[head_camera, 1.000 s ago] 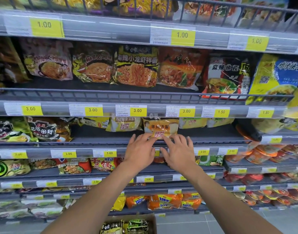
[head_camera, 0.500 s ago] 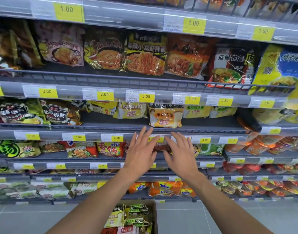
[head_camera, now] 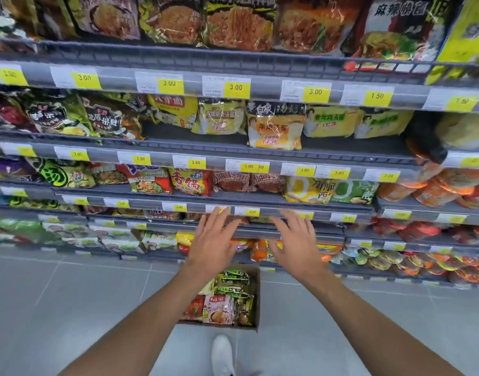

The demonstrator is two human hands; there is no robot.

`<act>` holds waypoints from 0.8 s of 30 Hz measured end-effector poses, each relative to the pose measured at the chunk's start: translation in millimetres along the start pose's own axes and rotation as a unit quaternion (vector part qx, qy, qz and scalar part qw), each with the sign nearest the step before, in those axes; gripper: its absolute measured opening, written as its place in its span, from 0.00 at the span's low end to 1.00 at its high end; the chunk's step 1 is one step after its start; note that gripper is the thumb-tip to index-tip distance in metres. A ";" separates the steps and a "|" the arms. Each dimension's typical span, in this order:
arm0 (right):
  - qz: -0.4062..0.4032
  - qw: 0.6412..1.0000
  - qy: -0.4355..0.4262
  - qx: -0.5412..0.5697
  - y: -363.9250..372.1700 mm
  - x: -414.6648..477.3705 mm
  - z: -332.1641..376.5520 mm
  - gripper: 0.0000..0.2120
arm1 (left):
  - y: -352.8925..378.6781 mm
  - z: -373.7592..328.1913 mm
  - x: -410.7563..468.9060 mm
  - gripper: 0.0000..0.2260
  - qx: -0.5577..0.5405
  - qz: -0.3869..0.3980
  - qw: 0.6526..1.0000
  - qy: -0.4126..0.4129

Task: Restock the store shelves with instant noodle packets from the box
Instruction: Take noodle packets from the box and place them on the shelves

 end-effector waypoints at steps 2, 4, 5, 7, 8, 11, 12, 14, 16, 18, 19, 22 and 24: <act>0.023 1.000 0.006 0.010 13.9 -15.6 -2.7 0.25 | 13.6 5.0 -20.0 0.26 -0.007 0.017 0.999 -0.027; 0.056 0.998 0.005 0.009 27.9 -28.4 -2.9 0.25 | 26.7 10.9 -40.4 0.26 -0.013 0.035 0.998 -0.054; 0.071 0.997 0.003 0.010 33.9 -33.1 -2.2 0.24 | 32.4 14.1 -49.8 0.27 -0.017 0.044 0.997 -0.065; 0.095 0.995 -0.002 0.014 45.1 -42.3 2.2 0.25 | 43.8 21.5 -67.9 0.27 -0.026 0.059 0.995 -0.078; 0.104 0.994 0.000 0.019 49.9 -46.4 5.1 0.25 | 49.4 25.7 -75.0 0.27 -0.025 0.069 0.994 -0.083; 0.143 0.989 0.018 0.044 71.0 -58.4 14.5 0.27 | 69.3 40.0 -92.5 0.28 -0.022 0.095 0.990 -0.097; 0.153 0.987 0.023 0.051 79.1 -61.7 17.6 0.27 | 77.0 45.1 -97.0 0.28 -0.023 0.101 0.990 -0.099; 0.170 0.983 0.025 0.061 100.7 -64.8 23.6 0.28 | 94.8 56.3 -103.9 0.29 -0.035 0.116 0.987 -0.106; 0.195 0.979 0.031 0.059 124.6 -65.4 29.8 0.29 | 113.6 68.5 -107.6 0.28 -0.040 0.142 0.983 -0.109; 0.223 0.972 0.044 0.055 148.7 -64.8 35.4 0.30 | 132.9 79.8 -109.8 0.26 -0.032 0.163 0.980 -0.107; 0.235 0.969 0.051 0.057 161.6 -64.7 38.1 0.30 | 141.7 84.7 -111.0 0.26 -0.028 0.171 0.979 -0.105; 0.265 0.959 0.070 0.067 200.3 -64.8 44.6 0.31 | 170.7 99.2 -115.6 0.27 -0.036 0.195 0.974 -0.105; 0.273 0.956 0.081 0.072 231.6 -65.5 46.9 0.30 | 196.8 110.3 -118.3 0.29 -0.038 0.213 0.970 -0.107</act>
Point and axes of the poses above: each hand's wrist, its own x-axis towards the middle knuckle, its own y-axis out of the palm, z = x × y, the point moved 1 cm from there along x, towards the middle knuckle, and after that the axes turned 9 degrees about z, right-handed, at the moved point
